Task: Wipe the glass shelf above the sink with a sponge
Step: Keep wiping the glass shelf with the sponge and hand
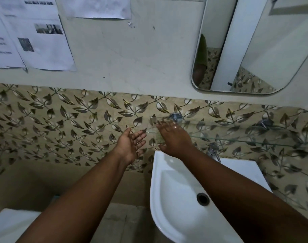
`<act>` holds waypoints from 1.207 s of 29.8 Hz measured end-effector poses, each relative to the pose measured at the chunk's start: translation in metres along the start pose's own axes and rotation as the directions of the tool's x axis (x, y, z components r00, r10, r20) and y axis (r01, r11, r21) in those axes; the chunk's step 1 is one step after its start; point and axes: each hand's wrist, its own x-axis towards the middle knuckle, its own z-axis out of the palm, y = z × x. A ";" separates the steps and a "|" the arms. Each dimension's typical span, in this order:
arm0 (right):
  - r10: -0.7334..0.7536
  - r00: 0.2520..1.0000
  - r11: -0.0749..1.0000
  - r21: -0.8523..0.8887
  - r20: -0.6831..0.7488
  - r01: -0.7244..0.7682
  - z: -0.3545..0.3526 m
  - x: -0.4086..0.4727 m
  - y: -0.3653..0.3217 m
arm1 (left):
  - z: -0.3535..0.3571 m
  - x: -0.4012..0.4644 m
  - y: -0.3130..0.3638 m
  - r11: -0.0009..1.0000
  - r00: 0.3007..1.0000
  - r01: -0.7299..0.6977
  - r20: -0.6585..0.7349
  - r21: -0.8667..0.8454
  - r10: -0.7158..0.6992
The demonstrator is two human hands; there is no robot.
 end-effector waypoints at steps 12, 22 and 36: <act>0.630 0.764 0.774 0.033 -0.141 -0.632 0.018 -0.098 0.123 | 0.002 -0.006 0.015 0.948 0.979 -0.138 -0.107 0.286 0.174; 0.403 0.914 0.915 0.039 -0.042 -0.402 0.026 -0.019 0.006 | -0.029 0.012 0.009 0.027 0.837 -0.165 0.125 0.986 0.532; 0.142 0.989 0.990 -0.006 0.051 -0.142 0.019 0.051 -0.081 | -0.048 0.009 0.000 -0.442 0.781 0.052 0.239 0.896 0.577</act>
